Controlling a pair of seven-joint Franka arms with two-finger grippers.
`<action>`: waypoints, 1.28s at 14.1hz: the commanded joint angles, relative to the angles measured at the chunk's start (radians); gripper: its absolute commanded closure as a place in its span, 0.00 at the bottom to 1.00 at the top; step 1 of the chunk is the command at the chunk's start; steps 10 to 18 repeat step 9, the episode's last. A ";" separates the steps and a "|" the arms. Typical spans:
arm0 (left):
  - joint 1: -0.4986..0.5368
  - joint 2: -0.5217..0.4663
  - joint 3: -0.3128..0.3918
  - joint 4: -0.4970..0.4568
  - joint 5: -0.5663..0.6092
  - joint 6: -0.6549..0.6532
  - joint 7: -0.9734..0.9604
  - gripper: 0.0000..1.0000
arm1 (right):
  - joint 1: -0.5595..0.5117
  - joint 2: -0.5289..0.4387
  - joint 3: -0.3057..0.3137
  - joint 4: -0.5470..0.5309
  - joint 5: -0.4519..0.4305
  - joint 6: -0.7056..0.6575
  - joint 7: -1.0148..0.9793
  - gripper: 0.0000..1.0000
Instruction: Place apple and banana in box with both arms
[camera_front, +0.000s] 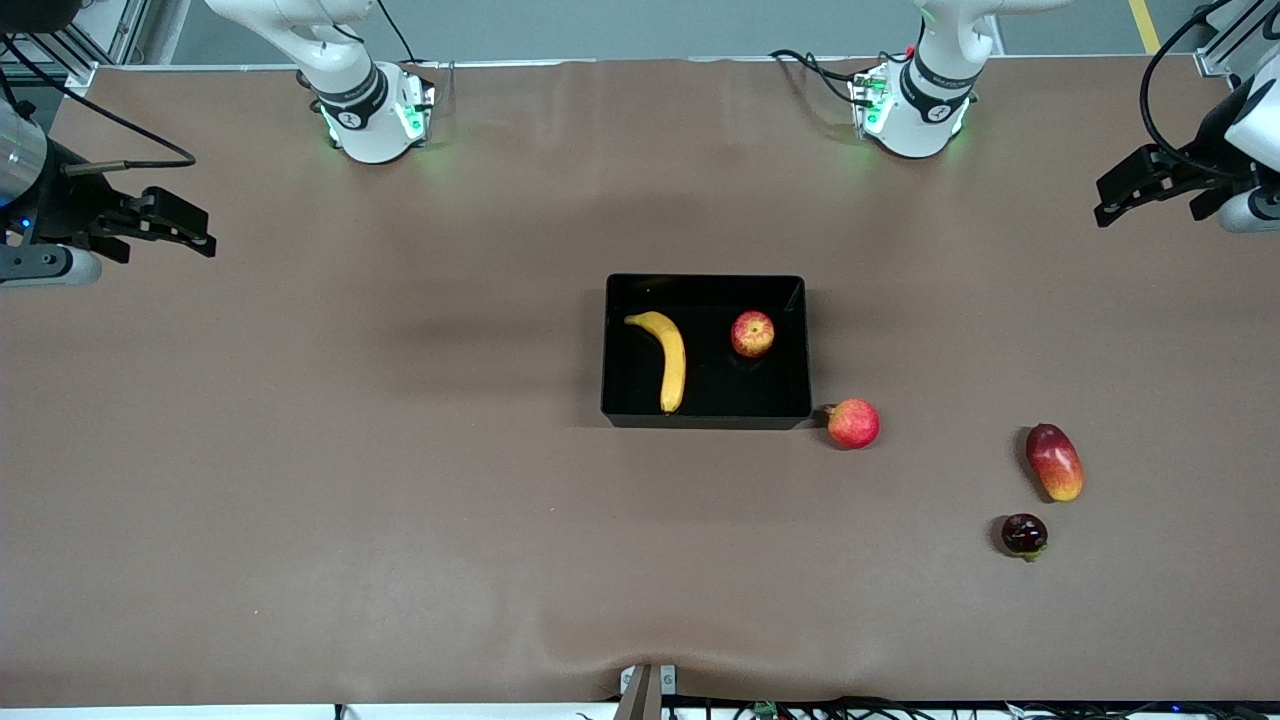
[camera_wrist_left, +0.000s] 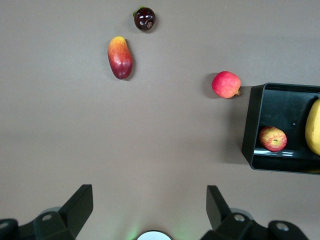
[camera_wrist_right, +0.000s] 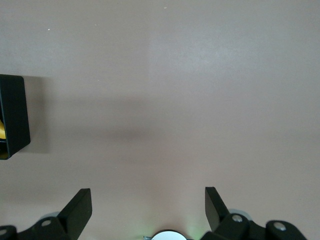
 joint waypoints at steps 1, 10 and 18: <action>0.001 0.008 -0.007 0.023 -0.004 -0.021 -0.011 0.00 | -0.005 -0.013 0.001 -0.002 0.005 -0.007 0.015 0.00; 0.006 0.005 -0.005 0.026 -0.004 -0.033 -0.011 0.00 | -0.037 -0.018 -0.004 -0.004 0.015 -0.021 -0.074 0.00; 0.006 0.005 -0.005 0.026 -0.004 -0.033 -0.011 0.00 | -0.037 -0.018 -0.004 -0.004 0.015 -0.021 -0.074 0.00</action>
